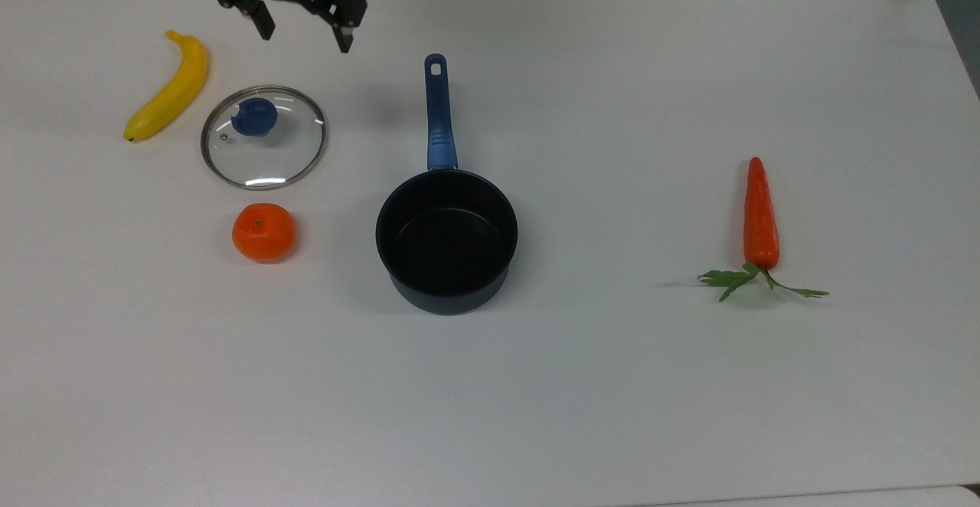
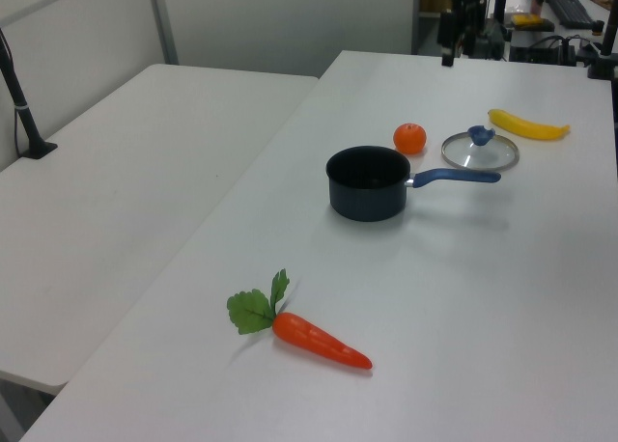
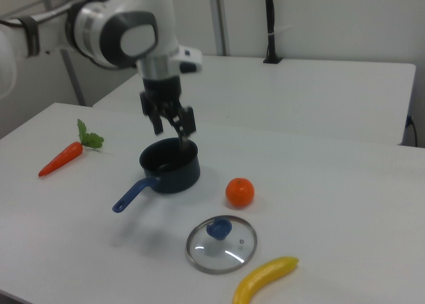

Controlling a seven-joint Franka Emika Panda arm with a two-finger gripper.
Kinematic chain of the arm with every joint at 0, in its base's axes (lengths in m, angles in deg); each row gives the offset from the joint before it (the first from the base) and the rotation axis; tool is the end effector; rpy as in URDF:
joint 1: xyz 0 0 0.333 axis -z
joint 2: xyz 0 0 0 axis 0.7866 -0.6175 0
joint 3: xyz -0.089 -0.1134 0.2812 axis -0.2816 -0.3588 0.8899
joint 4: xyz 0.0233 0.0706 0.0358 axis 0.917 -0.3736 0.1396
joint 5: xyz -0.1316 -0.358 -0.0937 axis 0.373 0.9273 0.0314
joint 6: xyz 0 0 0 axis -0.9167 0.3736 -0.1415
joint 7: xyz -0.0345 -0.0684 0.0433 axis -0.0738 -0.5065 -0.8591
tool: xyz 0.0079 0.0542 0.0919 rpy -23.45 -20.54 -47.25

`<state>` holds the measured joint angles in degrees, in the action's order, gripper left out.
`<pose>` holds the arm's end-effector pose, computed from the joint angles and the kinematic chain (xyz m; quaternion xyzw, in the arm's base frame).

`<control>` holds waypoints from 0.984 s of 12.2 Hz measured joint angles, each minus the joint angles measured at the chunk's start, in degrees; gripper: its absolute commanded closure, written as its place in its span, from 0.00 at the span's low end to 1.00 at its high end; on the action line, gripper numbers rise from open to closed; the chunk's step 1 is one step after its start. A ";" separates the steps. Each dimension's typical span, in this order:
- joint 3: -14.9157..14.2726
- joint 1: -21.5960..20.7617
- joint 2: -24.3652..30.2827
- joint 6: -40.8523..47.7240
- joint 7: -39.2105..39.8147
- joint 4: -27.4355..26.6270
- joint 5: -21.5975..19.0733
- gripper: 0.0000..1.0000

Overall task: Close lid
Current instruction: 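Move the gripper over the glass lid's blue knob and lower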

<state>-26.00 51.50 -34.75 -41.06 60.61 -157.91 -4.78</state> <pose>0.5994 -0.0696 0.5453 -0.9951 0.0934 0.0000 0.0327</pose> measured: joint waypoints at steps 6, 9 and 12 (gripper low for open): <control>-0.34 8.90 -2.02 -13.85 11.97 -14.25 1.41 0.15; -0.37 11.77 -3.51 -16.13 17.40 -16.79 1.67 0.16; -0.33 12.22 -5.77 -19.26 18.48 -16.93 1.67 0.18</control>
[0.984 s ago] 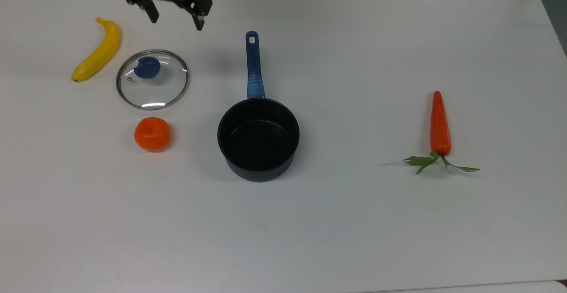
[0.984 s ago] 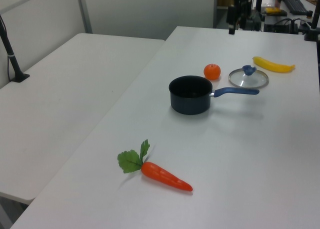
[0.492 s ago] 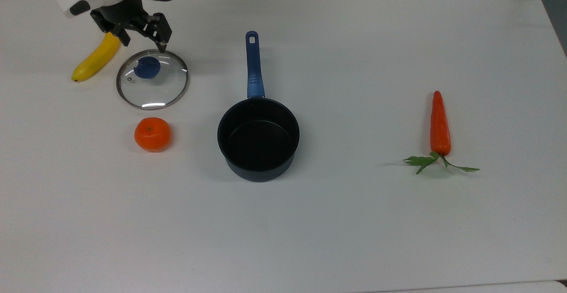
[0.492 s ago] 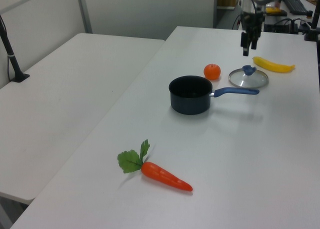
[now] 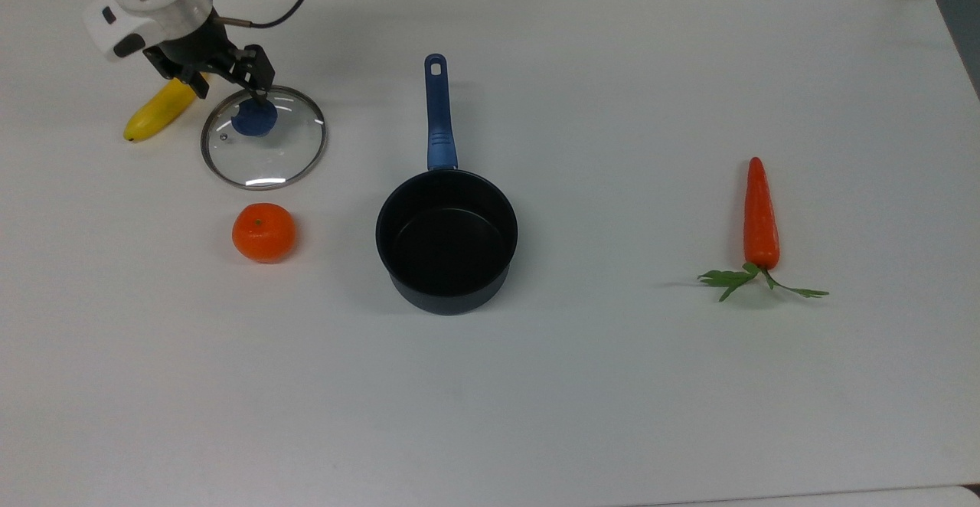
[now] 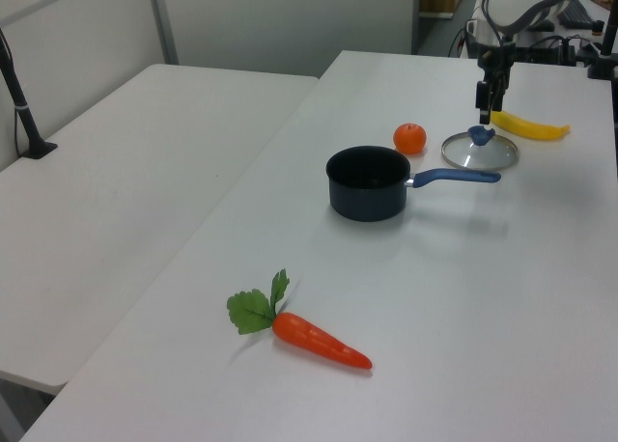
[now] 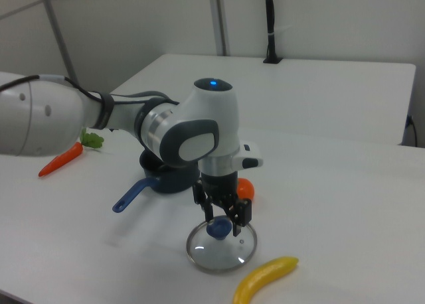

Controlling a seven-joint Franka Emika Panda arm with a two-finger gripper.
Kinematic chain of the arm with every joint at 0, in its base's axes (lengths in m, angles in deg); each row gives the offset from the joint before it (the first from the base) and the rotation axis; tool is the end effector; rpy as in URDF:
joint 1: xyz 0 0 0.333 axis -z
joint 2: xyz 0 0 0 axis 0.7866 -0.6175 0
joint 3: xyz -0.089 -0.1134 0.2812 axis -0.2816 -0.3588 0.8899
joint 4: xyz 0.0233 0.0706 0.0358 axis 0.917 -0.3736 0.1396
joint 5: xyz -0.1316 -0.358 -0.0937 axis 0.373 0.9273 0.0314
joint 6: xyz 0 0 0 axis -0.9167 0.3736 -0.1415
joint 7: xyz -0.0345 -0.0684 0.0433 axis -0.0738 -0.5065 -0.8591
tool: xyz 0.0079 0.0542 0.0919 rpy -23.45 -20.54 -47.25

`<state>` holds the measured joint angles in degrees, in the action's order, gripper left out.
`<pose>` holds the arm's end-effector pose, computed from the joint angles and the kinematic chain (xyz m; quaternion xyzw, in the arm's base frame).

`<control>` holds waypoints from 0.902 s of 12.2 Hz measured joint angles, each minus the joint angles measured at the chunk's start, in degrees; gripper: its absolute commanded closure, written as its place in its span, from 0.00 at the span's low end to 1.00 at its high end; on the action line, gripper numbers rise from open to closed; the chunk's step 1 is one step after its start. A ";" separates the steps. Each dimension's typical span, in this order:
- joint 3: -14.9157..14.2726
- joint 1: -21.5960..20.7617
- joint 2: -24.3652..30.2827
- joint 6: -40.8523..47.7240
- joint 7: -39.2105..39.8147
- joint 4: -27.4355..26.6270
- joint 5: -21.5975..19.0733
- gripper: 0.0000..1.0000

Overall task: Close lid
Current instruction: 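Move the gripper over the glass lid's blue knob and lower, then close the gripper on the blue knob of the glass lid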

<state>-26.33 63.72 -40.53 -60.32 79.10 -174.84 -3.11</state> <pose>0.5672 -0.2034 0.3739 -0.9983 0.0480 0.0272 0.0165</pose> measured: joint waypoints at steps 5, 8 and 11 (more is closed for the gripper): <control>0.32 -0.43 -2.78 -2.46 0.00 0.04 0.00 0.18; 0.33 -0.73 -2.78 -2.46 0.00 0.06 0.00 0.18; 0.32 -0.73 -2.49 -2.46 0.00 0.21 0.00 0.16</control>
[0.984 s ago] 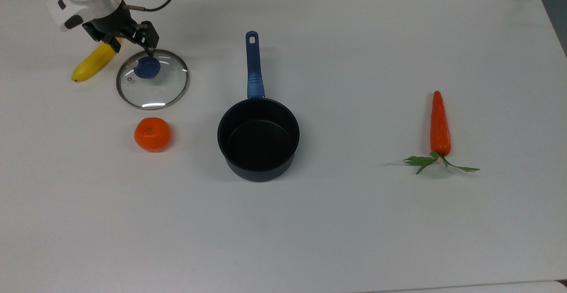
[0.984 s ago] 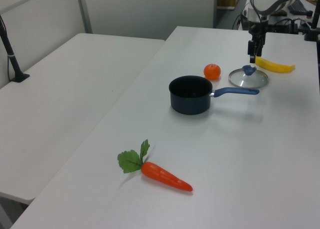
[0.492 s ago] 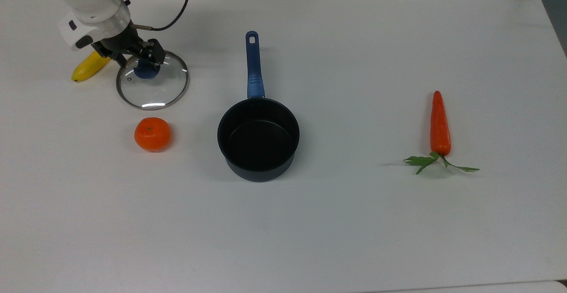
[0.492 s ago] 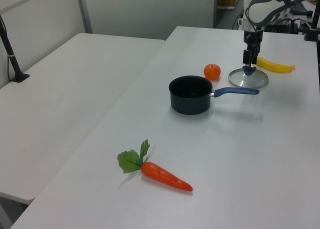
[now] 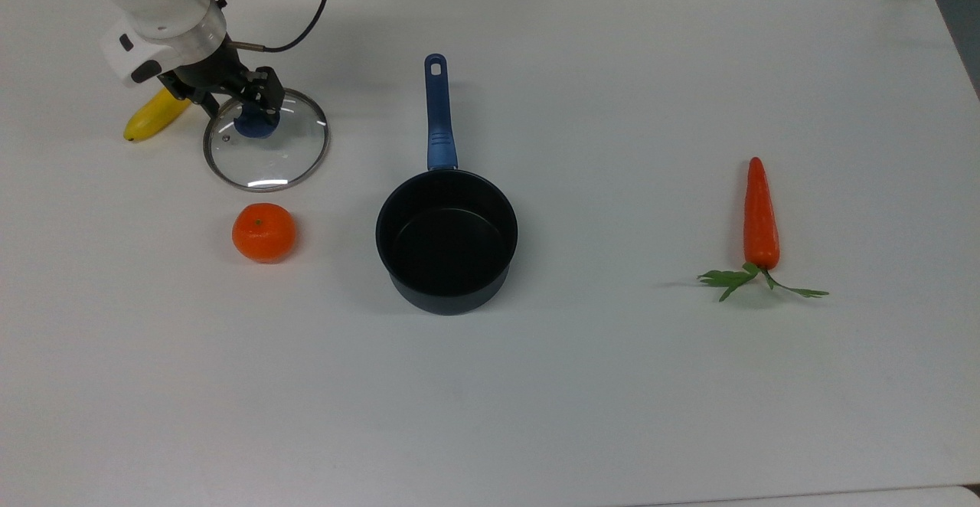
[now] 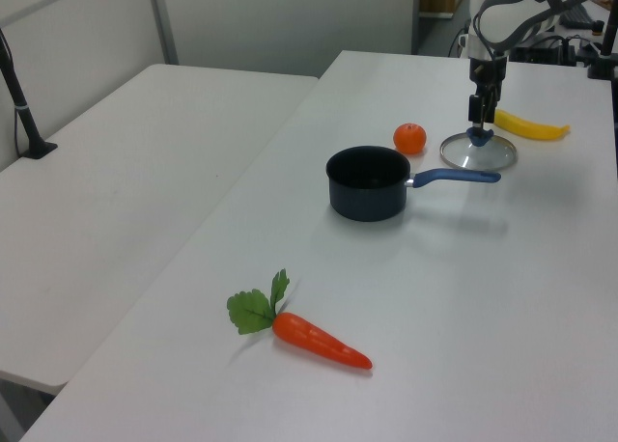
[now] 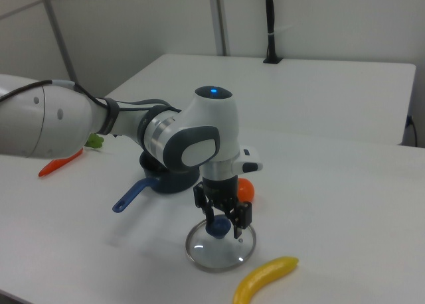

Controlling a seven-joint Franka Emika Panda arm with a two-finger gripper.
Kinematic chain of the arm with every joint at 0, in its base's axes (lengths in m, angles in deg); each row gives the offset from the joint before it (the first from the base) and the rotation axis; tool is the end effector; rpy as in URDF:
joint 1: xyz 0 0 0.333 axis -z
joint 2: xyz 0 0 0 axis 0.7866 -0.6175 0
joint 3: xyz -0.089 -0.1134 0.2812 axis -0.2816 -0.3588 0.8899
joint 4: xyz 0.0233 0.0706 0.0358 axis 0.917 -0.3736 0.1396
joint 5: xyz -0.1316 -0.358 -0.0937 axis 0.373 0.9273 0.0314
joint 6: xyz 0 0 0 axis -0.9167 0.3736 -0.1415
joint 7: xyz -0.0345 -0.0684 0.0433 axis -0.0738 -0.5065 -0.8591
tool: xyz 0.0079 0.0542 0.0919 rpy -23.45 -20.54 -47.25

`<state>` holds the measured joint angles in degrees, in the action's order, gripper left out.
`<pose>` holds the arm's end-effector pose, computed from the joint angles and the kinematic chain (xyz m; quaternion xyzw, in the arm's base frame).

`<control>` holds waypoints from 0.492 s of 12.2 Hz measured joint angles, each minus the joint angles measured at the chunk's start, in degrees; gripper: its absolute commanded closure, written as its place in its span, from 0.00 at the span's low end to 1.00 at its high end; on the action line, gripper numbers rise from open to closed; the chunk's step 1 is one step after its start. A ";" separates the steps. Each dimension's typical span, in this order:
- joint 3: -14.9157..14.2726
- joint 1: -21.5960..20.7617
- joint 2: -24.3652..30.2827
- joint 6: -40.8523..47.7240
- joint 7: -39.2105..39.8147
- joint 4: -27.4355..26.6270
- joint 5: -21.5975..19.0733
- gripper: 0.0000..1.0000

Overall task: Close lid
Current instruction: 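Close the gripper on the blue knob of the glass lid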

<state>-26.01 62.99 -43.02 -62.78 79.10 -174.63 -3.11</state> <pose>0.5775 -0.1954 0.3529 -0.9988 0.0392 0.0266 0.0128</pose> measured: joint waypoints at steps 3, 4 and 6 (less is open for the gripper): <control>0.00 -0.07 0.00 0.00 -0.01 0.00 -0.01 0.15; 0.03 -0.13 -0.02 0.00 -0.03 -0.02 -0.01 0.15; 0.19 -0.45 -0.15 0.00 -0.26 -0.04 -0.01 0.15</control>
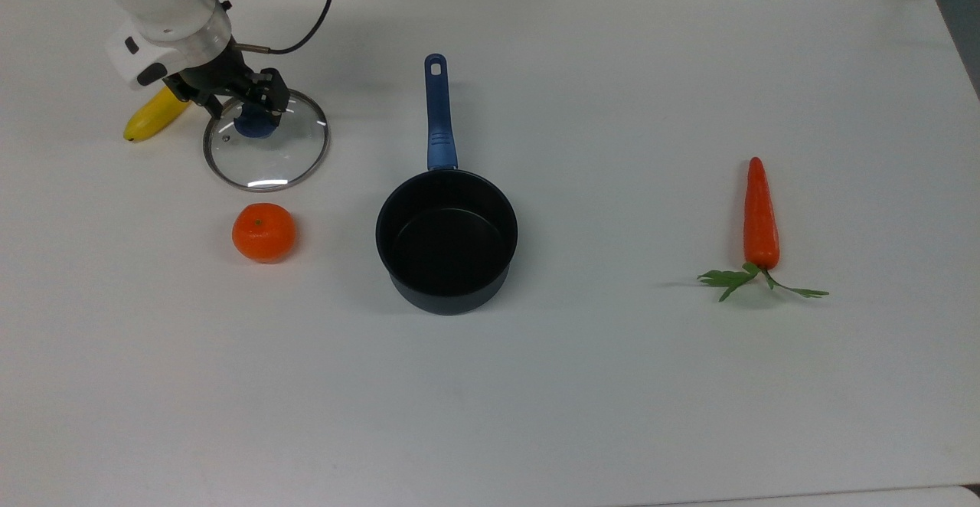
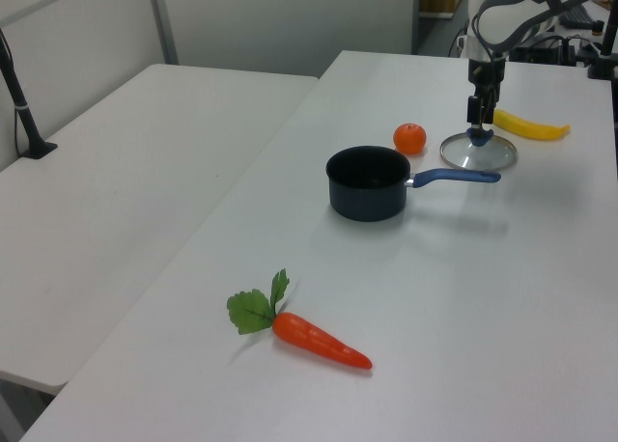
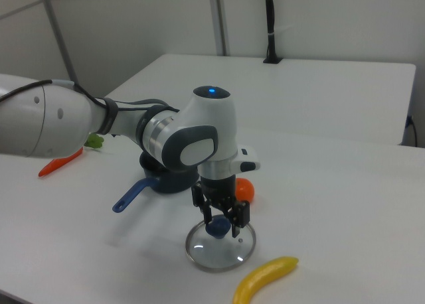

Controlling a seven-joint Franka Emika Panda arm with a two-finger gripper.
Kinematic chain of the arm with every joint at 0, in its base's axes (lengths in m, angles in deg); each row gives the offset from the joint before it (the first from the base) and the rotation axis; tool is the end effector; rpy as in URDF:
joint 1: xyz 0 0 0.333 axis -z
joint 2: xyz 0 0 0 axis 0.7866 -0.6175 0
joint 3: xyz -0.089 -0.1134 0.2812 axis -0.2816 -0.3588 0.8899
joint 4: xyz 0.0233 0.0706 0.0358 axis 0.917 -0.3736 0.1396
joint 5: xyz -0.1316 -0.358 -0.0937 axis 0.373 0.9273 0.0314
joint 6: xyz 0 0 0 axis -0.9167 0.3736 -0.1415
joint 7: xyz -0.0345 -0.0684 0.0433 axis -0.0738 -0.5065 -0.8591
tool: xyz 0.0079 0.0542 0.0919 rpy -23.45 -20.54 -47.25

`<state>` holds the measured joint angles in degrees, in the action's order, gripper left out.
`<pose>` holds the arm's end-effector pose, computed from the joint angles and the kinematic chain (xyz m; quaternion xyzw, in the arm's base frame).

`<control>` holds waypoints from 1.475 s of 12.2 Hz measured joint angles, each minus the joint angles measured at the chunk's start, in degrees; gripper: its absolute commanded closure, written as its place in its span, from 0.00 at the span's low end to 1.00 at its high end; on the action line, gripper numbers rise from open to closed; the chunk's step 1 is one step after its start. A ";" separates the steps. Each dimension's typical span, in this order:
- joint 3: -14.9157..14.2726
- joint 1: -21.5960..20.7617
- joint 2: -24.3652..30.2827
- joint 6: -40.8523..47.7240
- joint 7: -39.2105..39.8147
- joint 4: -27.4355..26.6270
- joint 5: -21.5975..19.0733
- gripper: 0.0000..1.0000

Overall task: Close lid
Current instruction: 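Close the gripper on the blue knob of the glass lid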

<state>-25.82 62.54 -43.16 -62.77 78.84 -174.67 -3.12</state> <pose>0.5795 -0.1890 0.3510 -0.9989 0.0360 0.0282 0.0135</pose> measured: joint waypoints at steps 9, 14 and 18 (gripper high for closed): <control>0.13 -1.02 -0.91 0.00 -0.47 -0.05 -0.03 0.13; 0.13 -1.12 -1.36 0.00 -0.55 -0.05 -0.03 0.12; 0.13 -1.13 -1.53 0.01 -1.78 -0.06 -0.03 0.07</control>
<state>-25.69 61.41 -44.69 -62.77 77.06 -174.73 -3.15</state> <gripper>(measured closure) 0.088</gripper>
